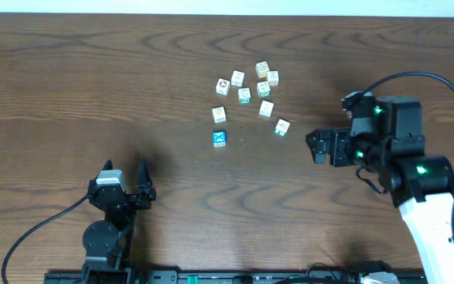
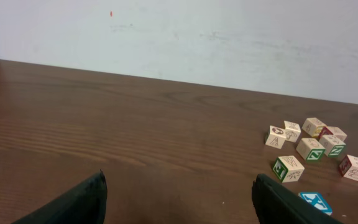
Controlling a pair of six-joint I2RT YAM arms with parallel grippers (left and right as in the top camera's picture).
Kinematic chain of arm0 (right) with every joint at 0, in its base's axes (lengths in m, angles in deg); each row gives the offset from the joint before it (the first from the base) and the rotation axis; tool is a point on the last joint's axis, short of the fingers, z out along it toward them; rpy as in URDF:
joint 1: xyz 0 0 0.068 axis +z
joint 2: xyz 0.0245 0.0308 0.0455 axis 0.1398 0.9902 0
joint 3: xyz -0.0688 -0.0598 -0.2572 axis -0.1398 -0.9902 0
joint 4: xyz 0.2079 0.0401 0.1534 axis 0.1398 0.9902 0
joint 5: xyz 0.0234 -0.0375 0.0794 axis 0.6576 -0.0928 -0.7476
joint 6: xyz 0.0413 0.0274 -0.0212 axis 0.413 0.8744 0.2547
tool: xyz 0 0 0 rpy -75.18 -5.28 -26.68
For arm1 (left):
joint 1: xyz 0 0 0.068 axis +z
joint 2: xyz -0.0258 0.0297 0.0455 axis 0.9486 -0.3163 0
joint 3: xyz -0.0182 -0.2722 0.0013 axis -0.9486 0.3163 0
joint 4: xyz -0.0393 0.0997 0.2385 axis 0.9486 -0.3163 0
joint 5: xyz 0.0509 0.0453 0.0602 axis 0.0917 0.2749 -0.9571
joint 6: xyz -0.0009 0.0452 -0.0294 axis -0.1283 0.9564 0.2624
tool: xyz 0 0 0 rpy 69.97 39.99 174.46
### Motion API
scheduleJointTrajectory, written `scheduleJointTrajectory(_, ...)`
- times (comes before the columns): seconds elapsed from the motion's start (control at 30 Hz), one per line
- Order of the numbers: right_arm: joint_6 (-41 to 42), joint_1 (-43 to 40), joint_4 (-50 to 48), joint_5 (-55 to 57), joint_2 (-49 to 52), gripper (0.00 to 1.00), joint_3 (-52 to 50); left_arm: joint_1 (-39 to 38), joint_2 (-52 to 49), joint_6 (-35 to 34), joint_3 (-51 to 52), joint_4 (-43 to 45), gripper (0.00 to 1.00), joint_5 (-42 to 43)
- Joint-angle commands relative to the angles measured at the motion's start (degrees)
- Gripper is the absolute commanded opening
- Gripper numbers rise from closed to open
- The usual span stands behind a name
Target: Lift 4 blocks
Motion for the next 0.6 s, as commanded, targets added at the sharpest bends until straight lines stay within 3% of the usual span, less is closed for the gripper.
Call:
scheduleJointTrajectory(0.0, 2.6, 0.5, -3.2, -5.7, 2.7, 0.99, 0.4, 0.3, 0.4, -0.1, 0.6, -2.8, 0.75, -2.4)
scheduleJointTrajectory(0.1, 2.9, 2.0, -8.1, -5.2, 6.1, 0.99, 0.5, 0.3, 0.4, 0.0, 0.6, -2.8, 0.75, -2.4)
scheduleJointTrajectory(0.33, 8.6, 7.7, -12.2, 8.3, 20.4, 0.97, 4.9, 0.3, 0.4, 0.0, 0.6, -2.8, 0.75, -2.4)
scheduleJointTrajectory(0.43, 14.6, 9.6, -13.2, 14.7, 25.9, 0.89, 7.8, 0.3, 0.4, -0.1, 0.6, -2.8, 0.75, -2.4)
scheduleJointTrajectory(0.57, 20.7, 11.6, -15.6, 18.8, 31.9, 0.90, 10.4, 0.3, 0.4, -0.1, 0.6, -2.8, 0.75, -2.4)
